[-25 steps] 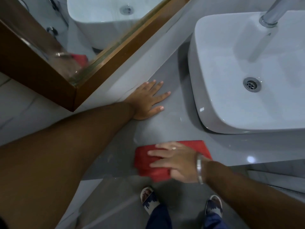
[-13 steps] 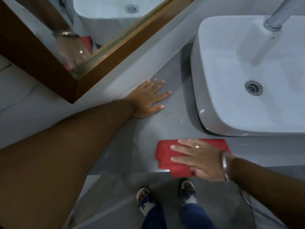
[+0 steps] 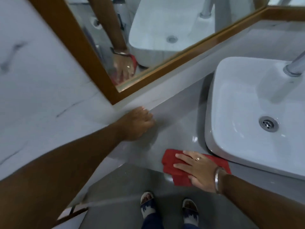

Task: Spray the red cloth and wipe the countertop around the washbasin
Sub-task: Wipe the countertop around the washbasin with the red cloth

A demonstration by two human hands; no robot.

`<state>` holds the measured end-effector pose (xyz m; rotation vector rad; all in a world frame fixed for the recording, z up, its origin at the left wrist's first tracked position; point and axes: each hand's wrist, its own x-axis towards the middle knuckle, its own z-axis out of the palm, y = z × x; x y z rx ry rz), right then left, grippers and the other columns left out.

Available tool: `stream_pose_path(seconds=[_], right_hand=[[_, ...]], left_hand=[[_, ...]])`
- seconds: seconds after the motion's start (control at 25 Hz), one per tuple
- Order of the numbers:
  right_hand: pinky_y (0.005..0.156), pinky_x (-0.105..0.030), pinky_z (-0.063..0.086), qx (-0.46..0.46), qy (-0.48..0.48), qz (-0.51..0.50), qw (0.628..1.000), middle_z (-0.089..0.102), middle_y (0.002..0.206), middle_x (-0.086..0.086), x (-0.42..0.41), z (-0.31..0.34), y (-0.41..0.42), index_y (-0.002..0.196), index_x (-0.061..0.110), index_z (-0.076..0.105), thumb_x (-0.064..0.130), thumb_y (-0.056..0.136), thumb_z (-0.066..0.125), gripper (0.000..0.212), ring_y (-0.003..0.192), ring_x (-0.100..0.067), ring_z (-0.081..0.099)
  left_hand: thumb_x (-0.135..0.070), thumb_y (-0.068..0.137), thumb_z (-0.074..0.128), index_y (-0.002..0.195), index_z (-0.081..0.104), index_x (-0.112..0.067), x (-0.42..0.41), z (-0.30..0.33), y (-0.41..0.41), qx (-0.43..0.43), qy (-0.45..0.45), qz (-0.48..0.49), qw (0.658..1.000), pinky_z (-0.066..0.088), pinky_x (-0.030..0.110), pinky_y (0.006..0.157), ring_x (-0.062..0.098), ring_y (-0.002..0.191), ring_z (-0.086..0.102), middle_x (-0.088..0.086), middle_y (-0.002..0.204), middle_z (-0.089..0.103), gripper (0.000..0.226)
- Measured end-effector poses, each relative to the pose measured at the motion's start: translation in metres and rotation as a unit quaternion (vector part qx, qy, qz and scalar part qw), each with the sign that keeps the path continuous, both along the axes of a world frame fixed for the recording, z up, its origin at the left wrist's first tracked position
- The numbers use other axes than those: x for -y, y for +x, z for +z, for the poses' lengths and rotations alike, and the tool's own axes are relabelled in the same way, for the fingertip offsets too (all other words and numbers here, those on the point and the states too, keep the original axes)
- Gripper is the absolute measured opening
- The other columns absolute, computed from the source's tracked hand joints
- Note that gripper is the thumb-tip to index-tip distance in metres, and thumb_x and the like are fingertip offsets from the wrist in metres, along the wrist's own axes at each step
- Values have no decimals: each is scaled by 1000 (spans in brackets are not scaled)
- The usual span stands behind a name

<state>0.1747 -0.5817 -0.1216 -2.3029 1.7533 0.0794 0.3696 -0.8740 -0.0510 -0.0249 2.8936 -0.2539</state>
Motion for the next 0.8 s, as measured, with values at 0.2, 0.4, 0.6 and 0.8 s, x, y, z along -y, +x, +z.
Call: stream_pose_path(seconds=[0.2, 0.4, 0.6, 0.8], right_hand=[[102, -57, 38, 63, 63, -325, 942, 42, 148, -21, 67, 3, 65, 141, 18, 45, 27, 75, 65, 70, 132, -46, 41], [104, -52, 37, -2, -50, -37, 998, 42, 149, -15, 73, -14, 41, 143, 24, 34, 38, 77, 51, 70, 130, -42, 46], [107, -56, 36, -19, -24, -339, 940, 34, 152, -21, 109, -6, 90, 147, 14, 33, 34, 81, 63, 75, 136, -44, 34], [108, -55, 31, 32, -13, -329, 944, 34, 153, -20, 174, 0, 239, 147, 17, 35, 41, 85, 59, 71, 137, -45, 33]], left_hand=[[-35, 89, 59, 149, 44, -15, -28, 79, 128, -112, -211, 225, 945, 5, 61, 119, 42, 147, 27, 22, 159, 34, 65], [-76, 88, 42, 158, 27, -25, 2, 159, 213, -175, -447, 237, 845, -13, 62, 116, 30, 154, -13, 12, 168, -5, 88], [-83, 84, 39, 153, 39, -32, 40, 149, 219, -229, -520, 132, 812, -5, 65, 116, 27, 155, 1, 9, 169, 10, 86], [-77, 88, 42, 154, 36, -27, 49, 141, 226, -290, -494, 98, 814, -6, 63, 117, 28, 155, 3, 15, 168, 6, 83]])
